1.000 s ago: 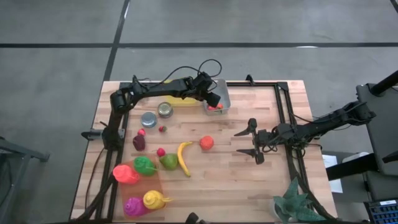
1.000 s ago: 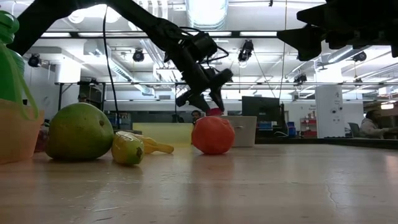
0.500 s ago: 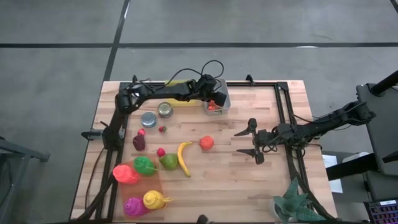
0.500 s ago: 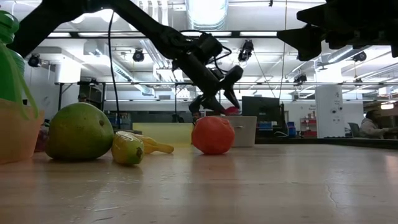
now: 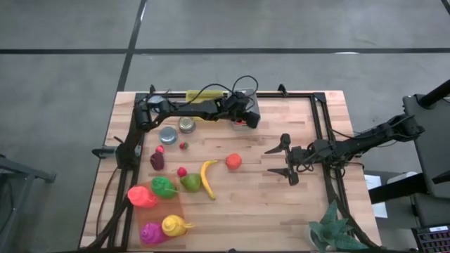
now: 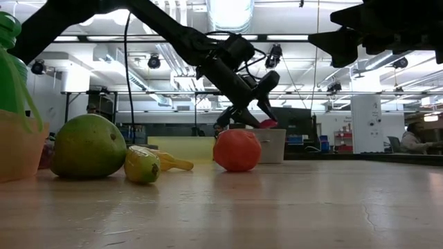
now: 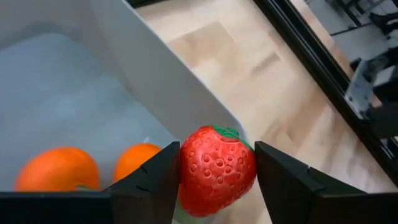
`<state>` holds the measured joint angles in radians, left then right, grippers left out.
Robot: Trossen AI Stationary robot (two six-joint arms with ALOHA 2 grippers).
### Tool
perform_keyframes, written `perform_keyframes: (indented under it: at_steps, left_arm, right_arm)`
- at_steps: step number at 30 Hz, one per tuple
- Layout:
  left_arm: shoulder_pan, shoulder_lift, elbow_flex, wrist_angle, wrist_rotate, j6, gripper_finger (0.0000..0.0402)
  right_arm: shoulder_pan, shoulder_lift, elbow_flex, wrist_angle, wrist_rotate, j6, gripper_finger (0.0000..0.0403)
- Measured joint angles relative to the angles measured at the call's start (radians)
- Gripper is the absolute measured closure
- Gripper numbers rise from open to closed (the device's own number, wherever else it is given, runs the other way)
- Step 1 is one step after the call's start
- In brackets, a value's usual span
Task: Pick & Place Food Item
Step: Put the red strawberry into the gray bin
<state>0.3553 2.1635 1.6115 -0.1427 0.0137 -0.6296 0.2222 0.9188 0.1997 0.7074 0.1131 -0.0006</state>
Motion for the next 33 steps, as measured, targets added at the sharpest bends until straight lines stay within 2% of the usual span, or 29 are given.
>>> perform_keyframes:
  at_steps: [4,13,26,29,33]
  left_arm:
    - [-0.003,0.0,0.0,-0.01,-0.038,0.0,0.0211]
    - [-0.003,0.0,-0.002,-0.085,-0.036,-0.008,0.0211]
    - [-0.002,0.0,-0.002,-0.089,-0.036,0.001,0.0209]
    - [-0.002,0.0,-0.002,-0.089,-0.036,0.002,0.0192]
    - [-0.002,0.0,-0.002,-0.086,-0.036,0.004,0.0138]
  right_arm:
    - [0.0,0.0,0.0,0.0,0.0,0.0,0.0097]
    - [0.0,0.0,0.0,0.0,0.0,0.0,0.0097]
    - [0.0,0.0,0.0,0.0,0.0,0.0,0.0097]
    - [0.0,0.0,0.0,0.0,0.0,0.0,0.0097]
    - [0.0,0.0,0.0,0.0,0.0,0.0,0.0097]
